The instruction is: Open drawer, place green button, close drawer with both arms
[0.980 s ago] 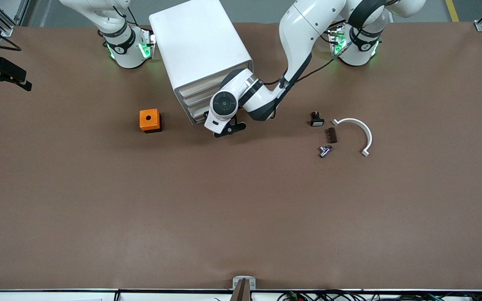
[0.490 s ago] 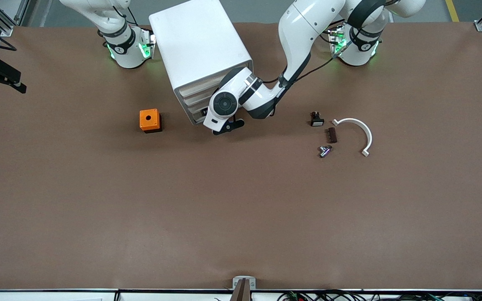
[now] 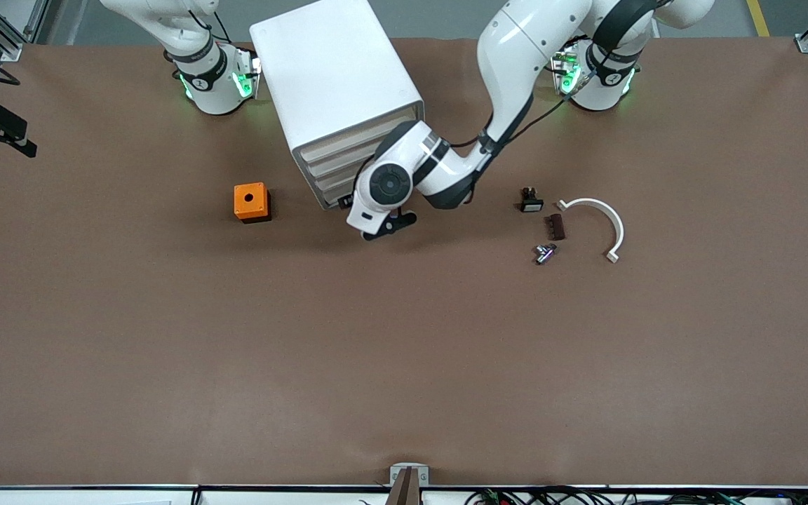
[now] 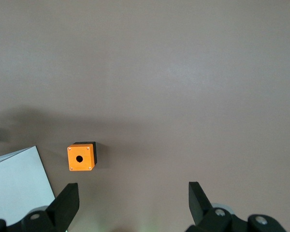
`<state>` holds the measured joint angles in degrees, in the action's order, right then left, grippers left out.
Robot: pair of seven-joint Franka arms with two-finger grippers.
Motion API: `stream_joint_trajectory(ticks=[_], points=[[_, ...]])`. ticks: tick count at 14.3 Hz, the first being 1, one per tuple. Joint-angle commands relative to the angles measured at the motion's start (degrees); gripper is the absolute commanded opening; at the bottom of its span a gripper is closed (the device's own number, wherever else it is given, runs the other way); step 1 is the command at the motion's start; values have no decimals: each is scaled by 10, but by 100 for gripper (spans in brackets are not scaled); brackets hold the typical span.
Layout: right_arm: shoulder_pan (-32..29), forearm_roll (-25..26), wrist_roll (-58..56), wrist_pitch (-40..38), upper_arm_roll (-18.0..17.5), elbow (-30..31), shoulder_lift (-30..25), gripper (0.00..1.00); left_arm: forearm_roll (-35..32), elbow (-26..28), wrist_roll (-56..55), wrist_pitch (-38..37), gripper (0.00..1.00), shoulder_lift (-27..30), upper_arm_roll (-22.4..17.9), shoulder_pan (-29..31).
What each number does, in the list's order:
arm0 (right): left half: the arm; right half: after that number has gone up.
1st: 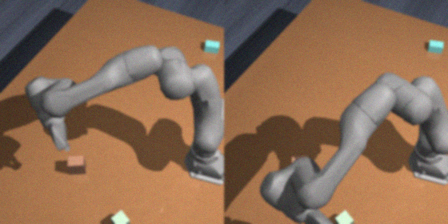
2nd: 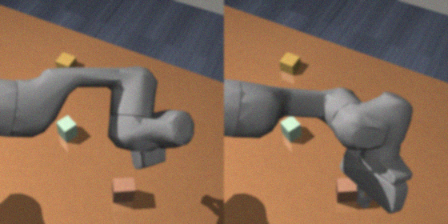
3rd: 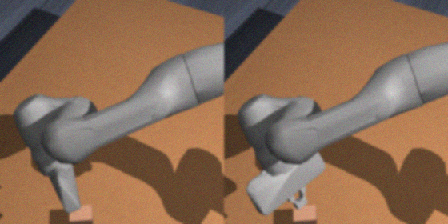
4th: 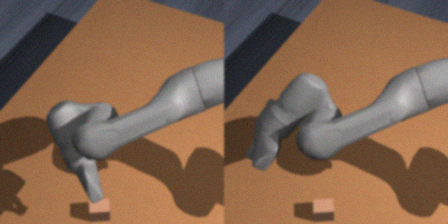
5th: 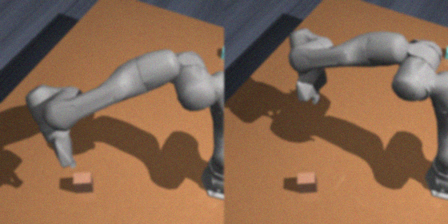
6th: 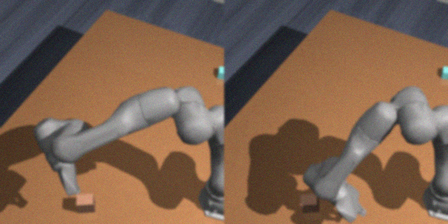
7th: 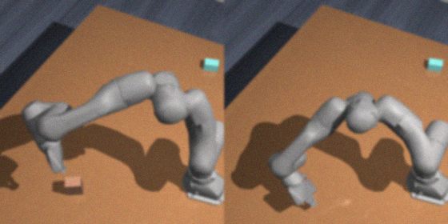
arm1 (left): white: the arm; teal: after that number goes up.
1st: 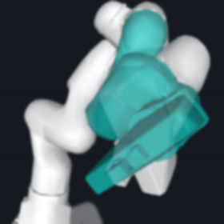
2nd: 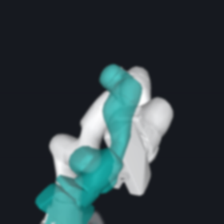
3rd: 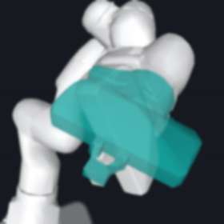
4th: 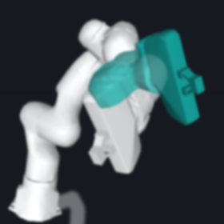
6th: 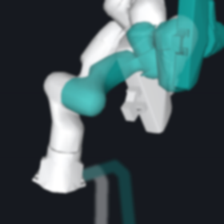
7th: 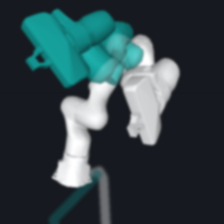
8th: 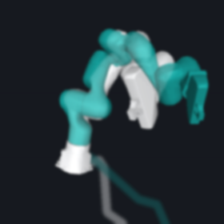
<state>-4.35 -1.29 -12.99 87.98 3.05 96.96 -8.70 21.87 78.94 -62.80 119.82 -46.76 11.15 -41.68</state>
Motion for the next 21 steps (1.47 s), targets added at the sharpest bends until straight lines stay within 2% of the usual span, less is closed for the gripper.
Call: stream_joint_trajectory(ticks=[1, 3, 5, 9, 14, 21], points=[[-6, -1, -1, 3, -4, 10, -12, 100, -29, 4, 1, -4, 100, 41, 0, 41], [-6, -1, 9, 0, -4, 10, -12, 100, -96, 5, 1, -4, 100, 69, 2, 73], [-6, -1, 18, 0, -4, 10, -12, 100, -130, 6, 1, -4, 100, 100, 2, 108], [-5, -1, 14, 2, -5, 11, -13, 100, -130, 11, 1, -19, 100, 146, 3, 187], [-4, -1, 13, 4, -5, 12, -12, 100, -133, 11, 1, -143, 100, 185, 4, 259], [-3, 0, 10, 6, -5, 12, -12, 100, -135, 13, 6, -174, 100, 209, 7, 332]])
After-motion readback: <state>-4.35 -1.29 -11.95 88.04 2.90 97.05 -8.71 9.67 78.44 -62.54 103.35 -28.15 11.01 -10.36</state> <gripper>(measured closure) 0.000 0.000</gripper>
